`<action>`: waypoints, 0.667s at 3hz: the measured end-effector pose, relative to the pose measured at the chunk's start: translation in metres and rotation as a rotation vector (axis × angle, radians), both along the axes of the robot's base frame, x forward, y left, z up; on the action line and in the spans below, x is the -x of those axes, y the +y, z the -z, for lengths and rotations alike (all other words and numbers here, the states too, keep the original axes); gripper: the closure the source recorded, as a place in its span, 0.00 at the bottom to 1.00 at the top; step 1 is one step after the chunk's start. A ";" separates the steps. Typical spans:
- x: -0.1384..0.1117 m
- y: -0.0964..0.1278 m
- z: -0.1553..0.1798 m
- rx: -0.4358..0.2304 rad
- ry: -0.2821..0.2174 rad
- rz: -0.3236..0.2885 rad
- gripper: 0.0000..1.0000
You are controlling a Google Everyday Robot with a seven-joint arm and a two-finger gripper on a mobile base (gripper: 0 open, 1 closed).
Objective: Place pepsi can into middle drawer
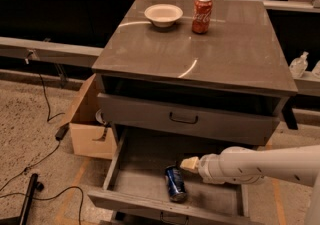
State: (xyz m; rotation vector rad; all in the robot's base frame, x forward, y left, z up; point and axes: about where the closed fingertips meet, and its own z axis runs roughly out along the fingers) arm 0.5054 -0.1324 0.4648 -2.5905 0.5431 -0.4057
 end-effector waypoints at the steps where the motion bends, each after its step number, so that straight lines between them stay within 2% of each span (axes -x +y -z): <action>1: 0.014 -0.043 -0.051 0.054 0.007 0.015 0.70; 2: 0.043 -0.076 -0.070 0.102 0.142 0.068 0.93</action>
Offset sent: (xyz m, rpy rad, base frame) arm -0.0803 -0.1351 0.0961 -0.1770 0.3393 -0.1894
